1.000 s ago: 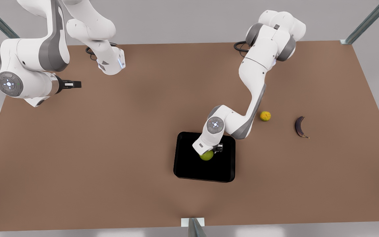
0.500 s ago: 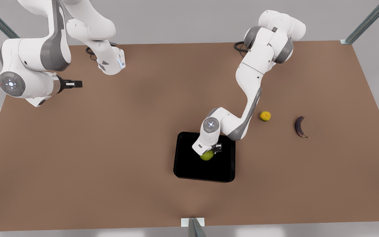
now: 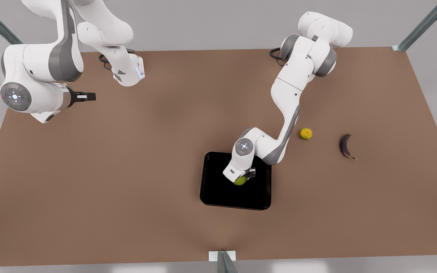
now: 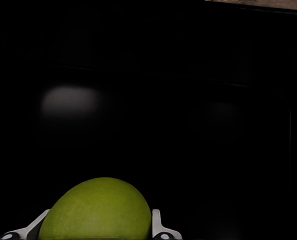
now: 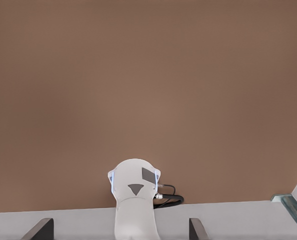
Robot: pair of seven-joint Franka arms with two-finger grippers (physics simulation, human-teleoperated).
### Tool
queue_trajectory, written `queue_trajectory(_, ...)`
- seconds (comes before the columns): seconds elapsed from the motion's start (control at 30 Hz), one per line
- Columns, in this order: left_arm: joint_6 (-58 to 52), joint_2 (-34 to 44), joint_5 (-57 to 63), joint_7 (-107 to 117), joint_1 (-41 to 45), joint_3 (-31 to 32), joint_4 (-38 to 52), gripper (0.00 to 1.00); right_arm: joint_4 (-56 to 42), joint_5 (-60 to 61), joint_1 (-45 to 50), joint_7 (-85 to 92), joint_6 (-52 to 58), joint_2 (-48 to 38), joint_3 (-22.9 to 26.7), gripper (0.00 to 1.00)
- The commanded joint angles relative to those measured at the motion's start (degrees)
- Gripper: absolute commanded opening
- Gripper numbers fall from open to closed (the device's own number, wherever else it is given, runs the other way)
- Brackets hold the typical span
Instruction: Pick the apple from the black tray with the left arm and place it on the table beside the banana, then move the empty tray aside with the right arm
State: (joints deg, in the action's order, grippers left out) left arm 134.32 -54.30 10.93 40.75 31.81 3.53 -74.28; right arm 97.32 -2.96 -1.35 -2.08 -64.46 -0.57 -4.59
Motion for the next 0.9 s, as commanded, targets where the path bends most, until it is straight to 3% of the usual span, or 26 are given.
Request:
queue_trajectory(0.0, 0.6, 0.1, -0.1, 1.3, -0.3, 0.0, 0.1, 0.85, 0.0, 0.1, -0.7, 0.0, 0.0, 0.0, 0.1, 1.0)
queue_trajectory(0.1, -3.3, 1.7, 0.0, 0.9, -0.4, 0.0, 0.2, 0.85, 0.0, 0.1, -0.7, 0.0, 0.0, 0.0, 0.1, 1.0)
queue_trajectory(0.2, -19.4, 5.3, -1.3, -5.2, -1.3, 0.6, 3.7, 0.85, 0.0, 0.1, -0.7, 0.0, 0.0, 0.0, 0.1, 1.0)
queue_trajectory(0.37, -44.4, 14.0, -6.0, -36.7, -14.2, 0.4, 4.9, 0.85, -0.8, 0.9, 2.0, -1.1, -1.6, 0.0, -2.0, 1.0)
queue_trajectory(0.43, -48.3, 14.5, -4.7, -47.5, -20.1, -0.1, 4.8, 0.85, -6.8, 8.3, 4.1, -17.6, -3.0, 1.4, -3.2, 1.0)
queue_trajectory(0.5, -53.6, 14.1, -1.4, -55.0, -24.8, -0.4, 4.8, 0.85, -18.0, 12.4, 11.8, -33.7, -3.0, 8.7, -6.7, 1.0)
queue_trajectory(0.6, -54.3, 10.3, -0.6, -62.2, -27.7, -2.6, 4.8, 0.85, -20.8, 12.7, 19.4, -38.3, -7.3, 10.1, -7.3, 1.0)
queue_trajectory(0.7, -48.6, 3.6, -0.6, -62.4, -27.6, -2.5, 4.8, 0.85, -21.0, 9.7, 26.2, -40.0, -27.8, 14.3, -7.7, 1.0)
queue_trajectory(0.73, -47.6, 2.8, -0.7, -62.4, -27.6, -2.5, 4.8, 0.85, -21.0, 6.4, 28.5, -42.7, -29.1, 15.7, -7.7, 1.0)
queue_trajectory(0.8, -46.9, 2.0, -0.8, -62.4, -27.5, -2.4, 4.3, 0.85, -20.9, 6.7, 28.9, -66.5, -29.1, 16.7, -7.6, 0.97)
queue_trajectory(0.87, -46.2, 1.6, -0.7, -62.6, -27.5, -2.4, 4.6, 0.85, -20.9, 6.6, 28.5, -71.0, -29.3, 21.0, -7.5, 0.95)
